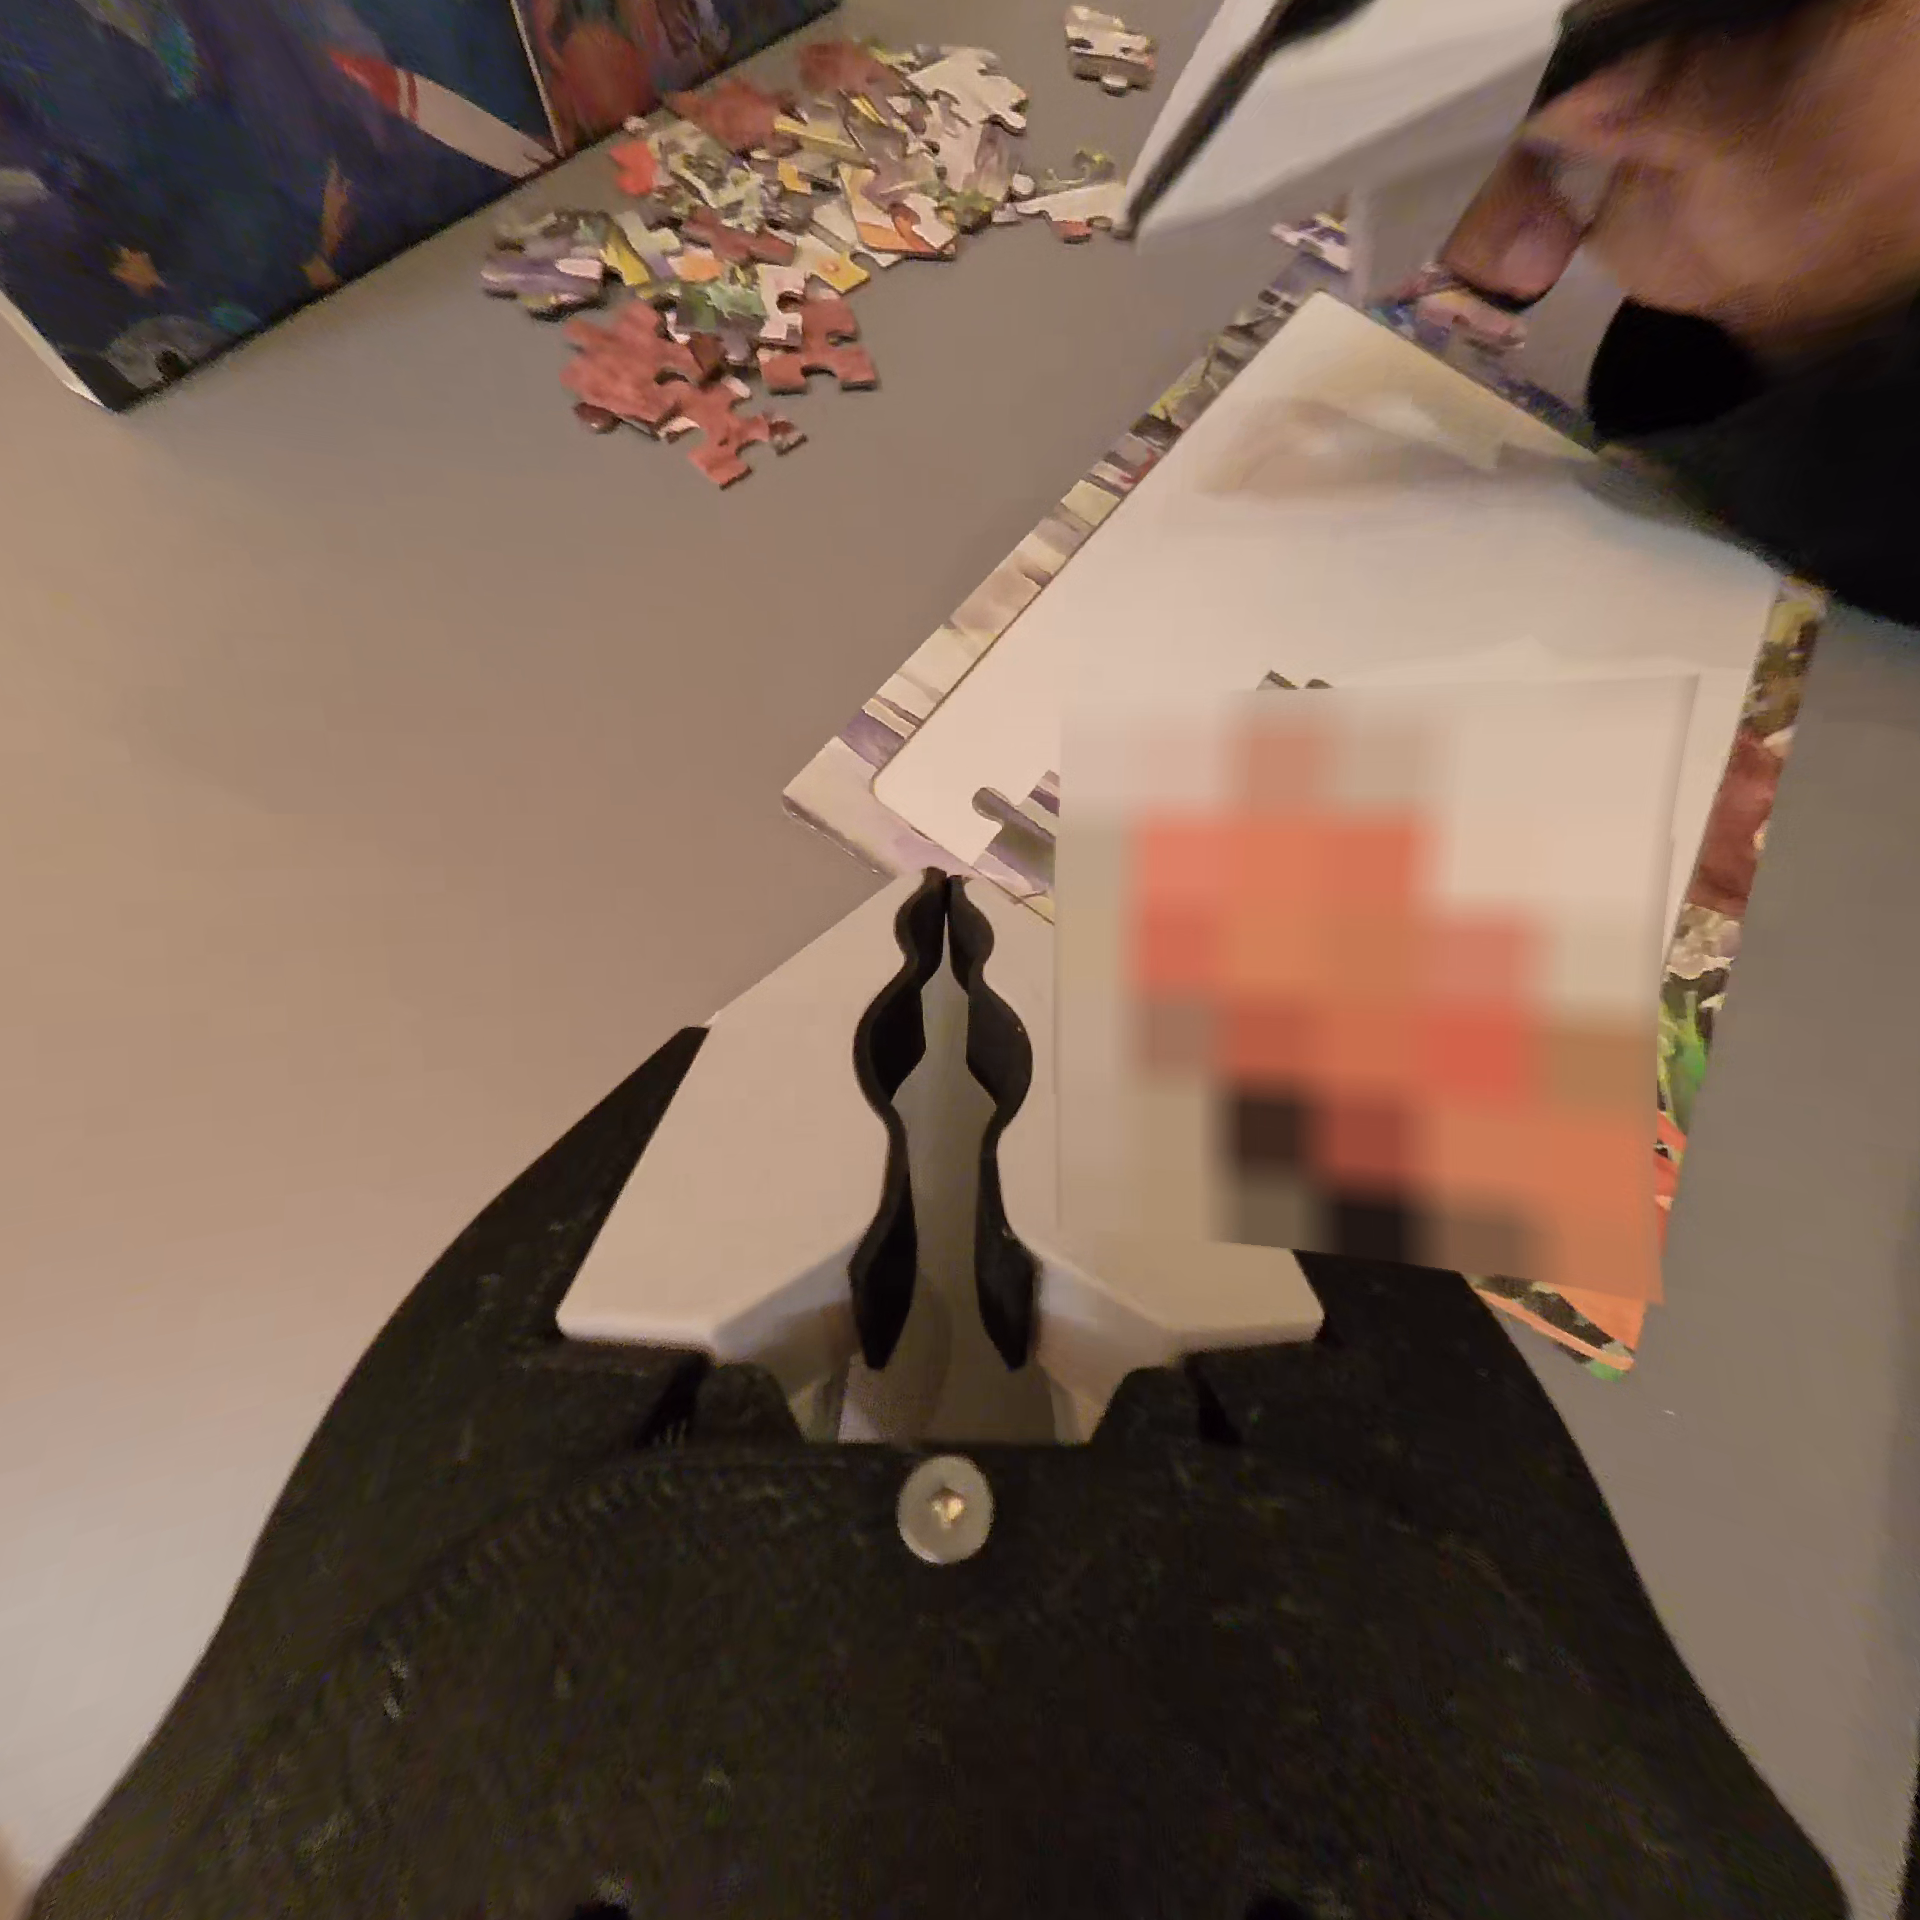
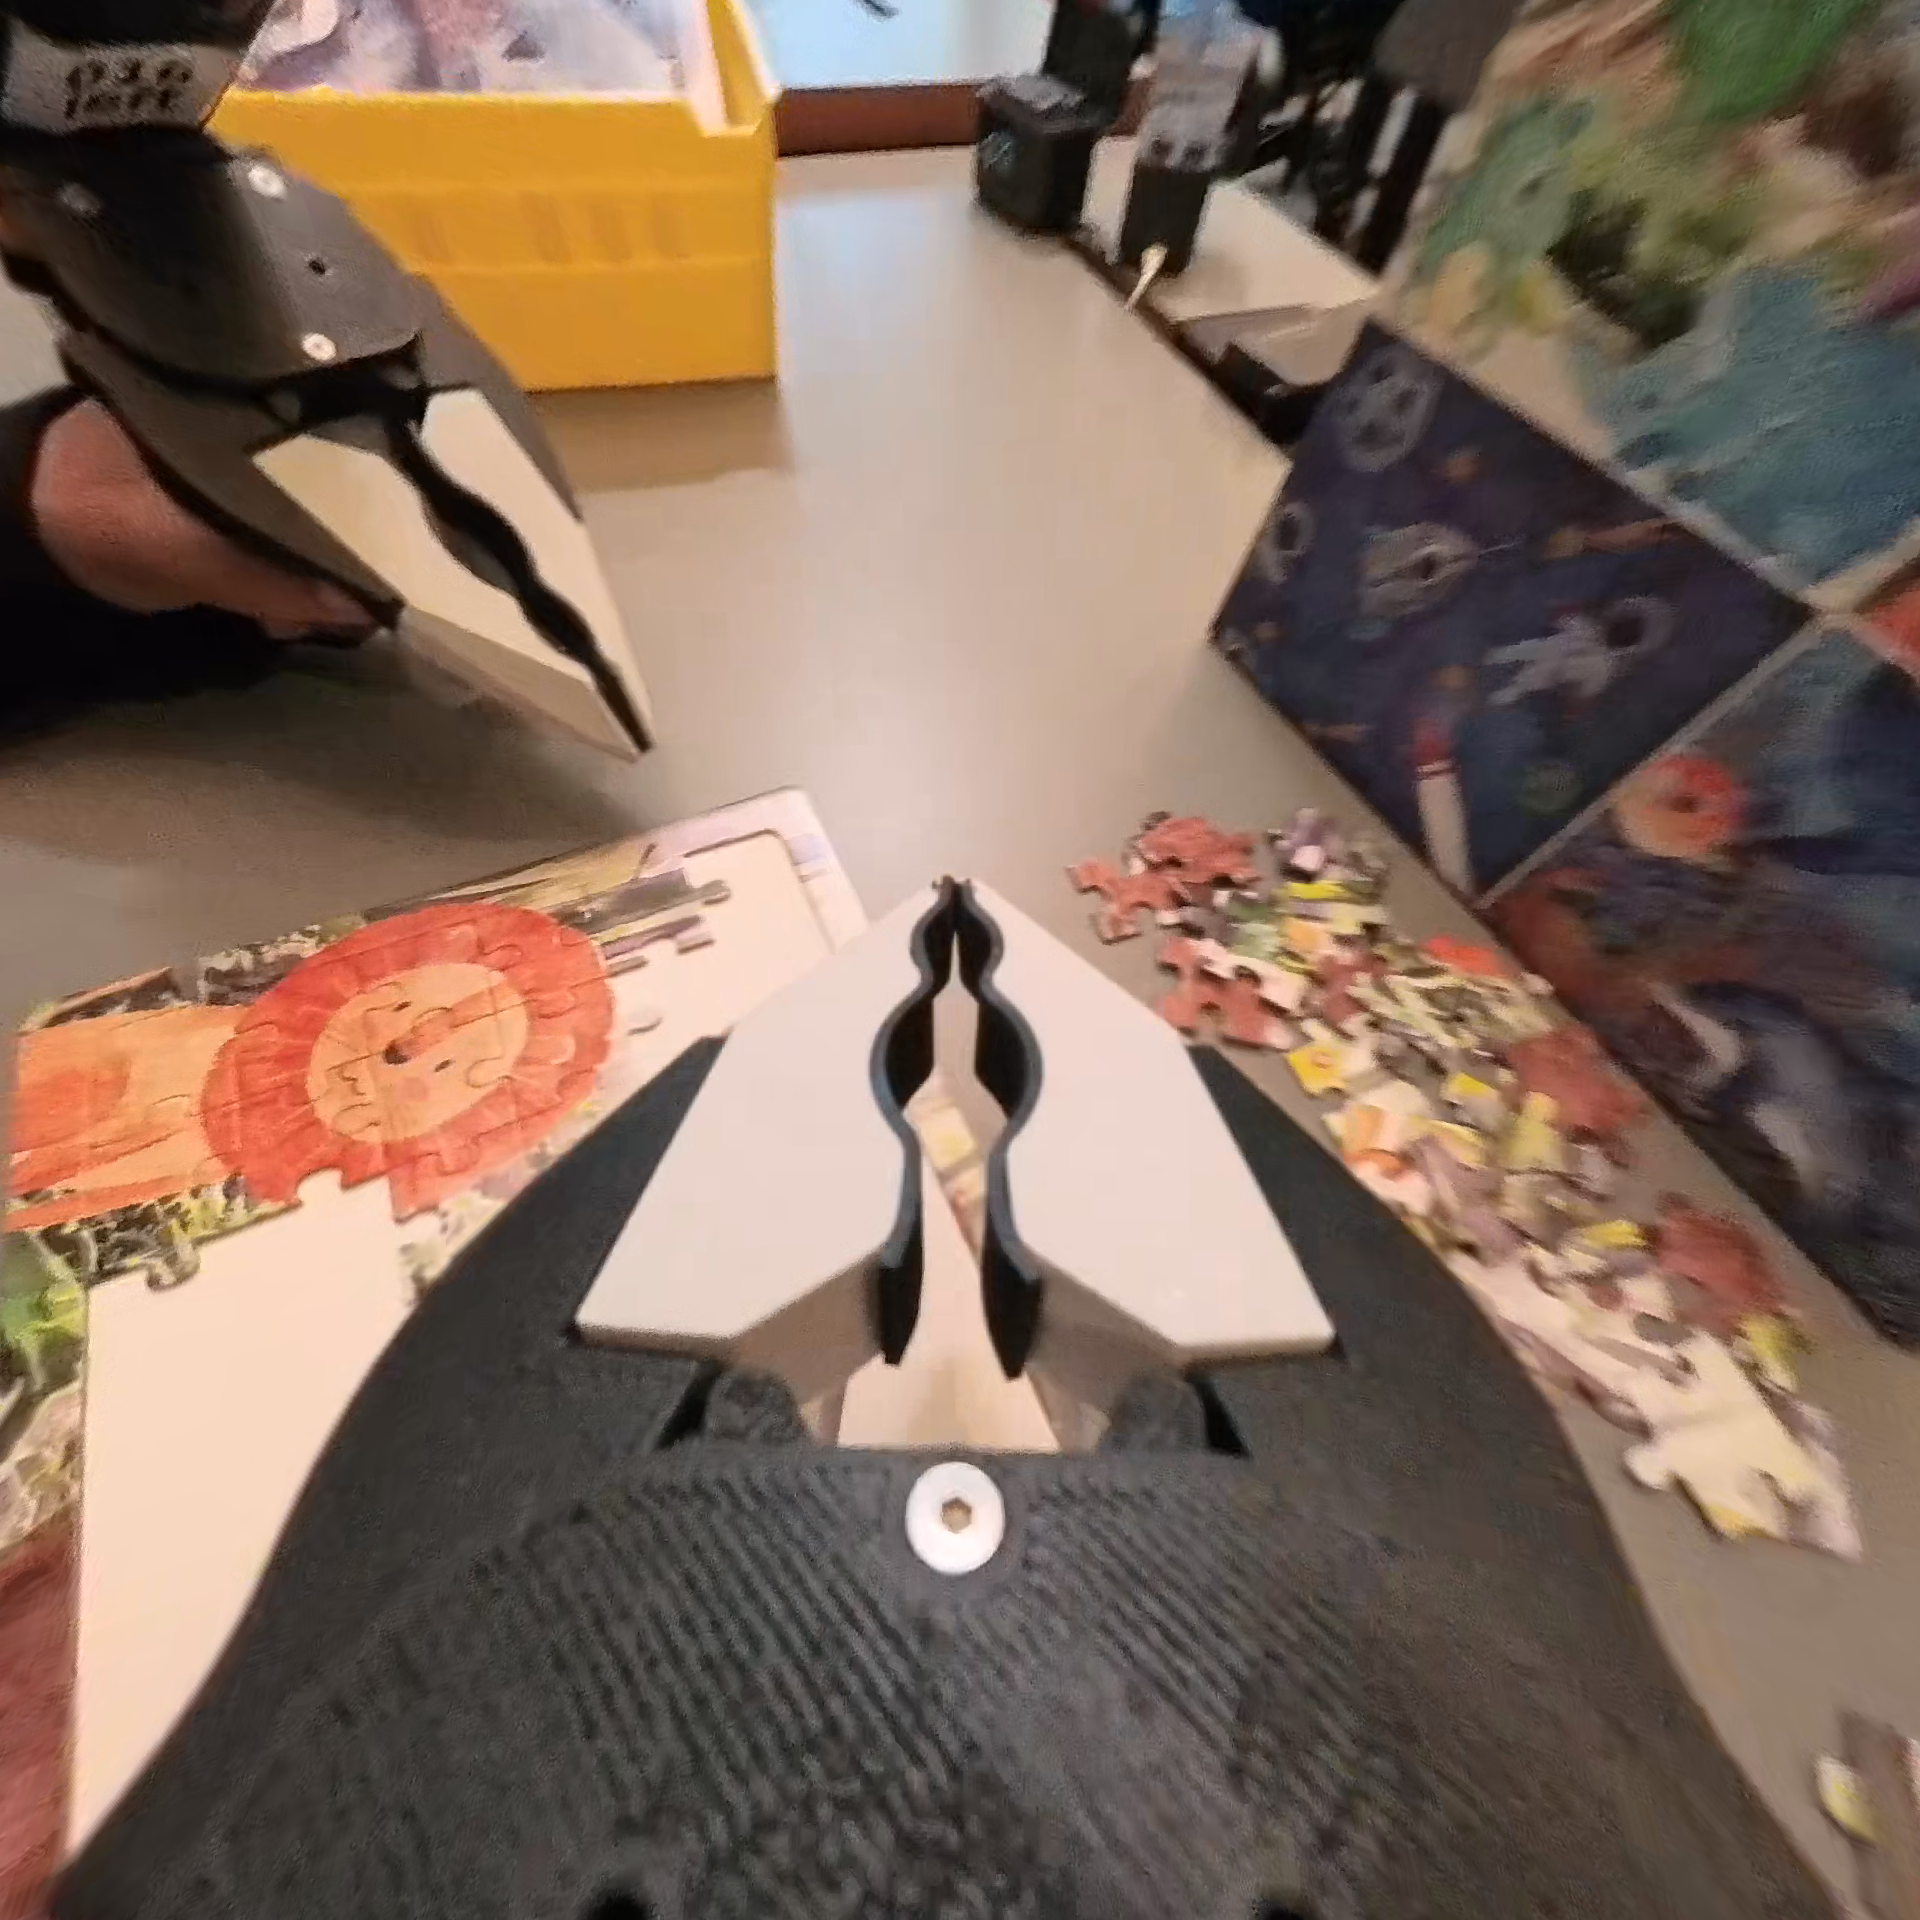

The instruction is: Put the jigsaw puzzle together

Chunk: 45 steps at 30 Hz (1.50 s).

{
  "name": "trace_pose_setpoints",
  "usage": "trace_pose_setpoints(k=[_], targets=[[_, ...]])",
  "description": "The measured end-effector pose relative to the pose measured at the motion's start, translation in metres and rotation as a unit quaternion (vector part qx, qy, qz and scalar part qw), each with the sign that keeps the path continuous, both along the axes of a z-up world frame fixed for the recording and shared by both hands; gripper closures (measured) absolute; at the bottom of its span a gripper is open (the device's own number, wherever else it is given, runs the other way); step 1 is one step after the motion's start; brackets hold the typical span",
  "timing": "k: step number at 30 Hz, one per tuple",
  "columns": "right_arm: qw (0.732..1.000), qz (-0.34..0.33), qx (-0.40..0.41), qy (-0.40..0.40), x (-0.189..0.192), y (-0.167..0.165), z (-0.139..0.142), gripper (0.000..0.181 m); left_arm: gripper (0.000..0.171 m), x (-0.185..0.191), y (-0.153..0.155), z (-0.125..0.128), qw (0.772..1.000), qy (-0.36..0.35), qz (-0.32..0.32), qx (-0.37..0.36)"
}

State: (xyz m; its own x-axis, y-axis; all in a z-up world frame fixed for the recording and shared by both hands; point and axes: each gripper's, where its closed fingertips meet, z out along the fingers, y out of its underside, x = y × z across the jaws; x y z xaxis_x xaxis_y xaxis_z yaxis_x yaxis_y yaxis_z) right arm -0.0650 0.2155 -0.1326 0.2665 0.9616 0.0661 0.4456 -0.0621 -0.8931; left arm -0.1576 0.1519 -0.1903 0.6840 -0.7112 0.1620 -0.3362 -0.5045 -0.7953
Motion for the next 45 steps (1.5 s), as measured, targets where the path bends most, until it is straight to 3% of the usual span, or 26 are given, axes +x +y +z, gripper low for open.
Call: trace_pose_setpoints(k=[5, 8, 12, 17, 22, 28, 34, 42, 45], targets=[[0.994, -0.093, 0.058, 0.019, 0.058, 0.032, 0.025, 0.181, 0.171, -0.008, 0.008, 0.007, 0.999, 0.018, 0.021, 0.044], [0.988, -0.135, 0.050, 0.050, 0.088, 0.046, 0.033, 0.181, 0.171, -0.014, 0.013, 0.013, 0.997, 0.024, 0.040, 0.068], [0.986, -0.159, 0.031, 0.046, 0.108, 0.060, 0.025, 0.180, 0.160, -0.037, 0.031, 0.030, 0.982, 0.058, 0.119, 0.131], [0.987, -0.149, 0.015, 0.062, 0.102, 0.058, 0.022, 0.178, 0.159, -0.012, 0.036, 0.059, 0.981, -0.012, 0.117, 0.153], [0.988, -0.143, 0.003, 0.054, 0.094, 0.056, 0.011, 0.176, 0.160, 0.022, 0.059, 0.070, 0.983, 0.017, 0.077, 0.163], [0.989, -0.135, -0.047, 0.029, 0.082, 0.052, -0.014, 0.171, 0.161, 0.045, 0.086, 0.052, 0.990, 0.014, 0.042, 0.134], [0.988, -0.143, -0.062, 0.004, 0.083, 0.058, -0.036, 0.168, 0.161, 0.039, 0.073, 0.031, 0.995, 0.004, 0.036, 0.095], [0.987, -0.142, -0.058, -0.055, 0.077, 0.061, -0.062, 0.160, 0.160, 0.031, 0.073, 0.035, 0.995, -0.076, 0.040, 0.051], [0.983, -0.150, -0.065, -0.087, 0.076, 0.065, -0.072, 0.146, 0.161, 0.034, 0.072, 0.035, 0.995, -0.077, 0.036, 0.051]])
